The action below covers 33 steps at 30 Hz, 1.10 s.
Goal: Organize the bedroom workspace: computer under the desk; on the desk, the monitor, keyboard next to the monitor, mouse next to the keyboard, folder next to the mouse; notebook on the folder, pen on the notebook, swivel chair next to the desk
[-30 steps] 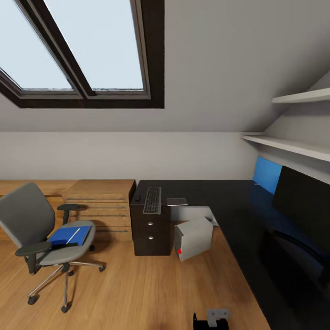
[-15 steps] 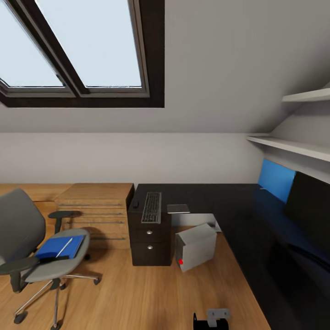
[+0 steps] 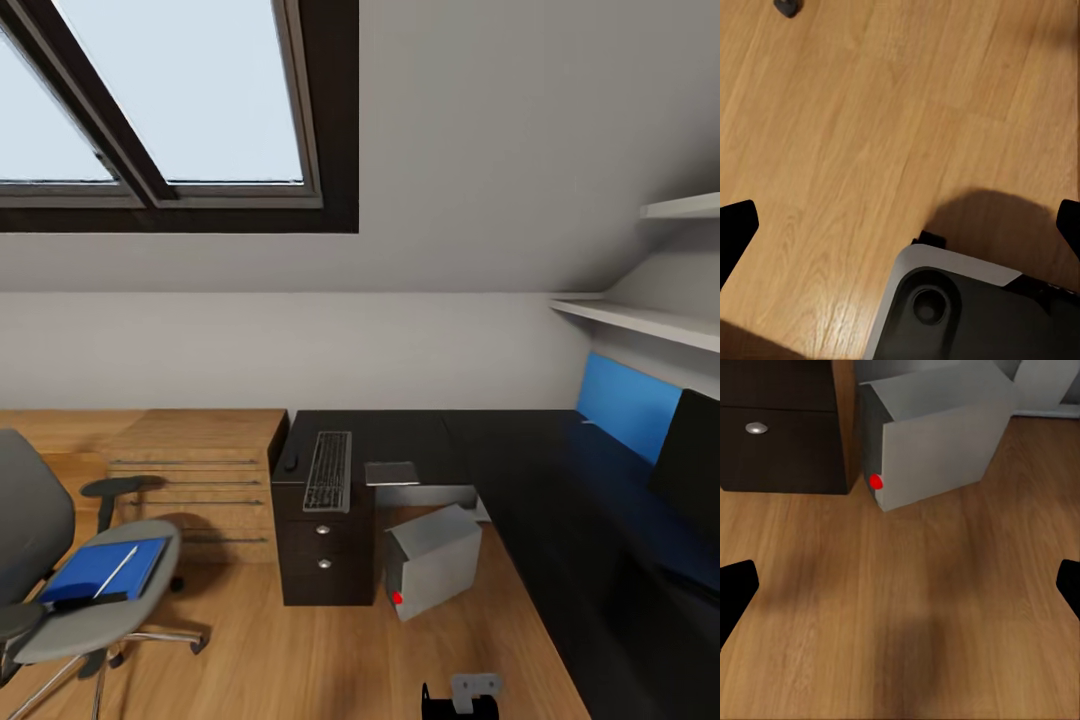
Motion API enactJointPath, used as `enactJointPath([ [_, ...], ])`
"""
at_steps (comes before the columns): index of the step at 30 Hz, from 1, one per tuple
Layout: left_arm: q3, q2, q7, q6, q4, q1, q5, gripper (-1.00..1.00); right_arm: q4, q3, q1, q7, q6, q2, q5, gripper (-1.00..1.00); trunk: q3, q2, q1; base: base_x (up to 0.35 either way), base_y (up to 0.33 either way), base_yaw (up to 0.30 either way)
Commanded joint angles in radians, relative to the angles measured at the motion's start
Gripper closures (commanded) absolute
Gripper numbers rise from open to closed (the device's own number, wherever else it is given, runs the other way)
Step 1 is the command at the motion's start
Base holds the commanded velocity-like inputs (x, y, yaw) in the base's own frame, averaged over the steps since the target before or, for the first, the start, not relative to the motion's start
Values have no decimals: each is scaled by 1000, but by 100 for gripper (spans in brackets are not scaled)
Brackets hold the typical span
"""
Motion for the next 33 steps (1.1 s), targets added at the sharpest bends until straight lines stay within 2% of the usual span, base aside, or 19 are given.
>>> enactJointPath([
  [1, -8, 1, 7, -2, -3, 0, 8, -100, 1, 9, -1, -4, -2, 0, -7, -100, -2, -1, 1, 330, 0, 0],
  [9, -8, 2, 7, -3, -3, 0, 8, -100, 1, 8, -1, -3, -2, 0, -7, -100, -2, -1, 1, 329, 82, 0],
  [24, -7, 1, 7, -4, -3, 0, 8, -100, 1, 8, -1, 5, -2, 0, -7, -100, -2, -1, 1, 264, 245, 0],
  [25, -7, 1, 7, -4, -3, 0, 8, -100, 1, 8, -1, 26, -2, 0, -7, -100, -2, -1, 1, 185, 298, 0],
  [33, -8, 1, 7, -3, -3, 0, 8, -100, 1, 8, -1, 36, -2, 0, -7, -100, -2, -1, 1, 76, 322, 0],
])
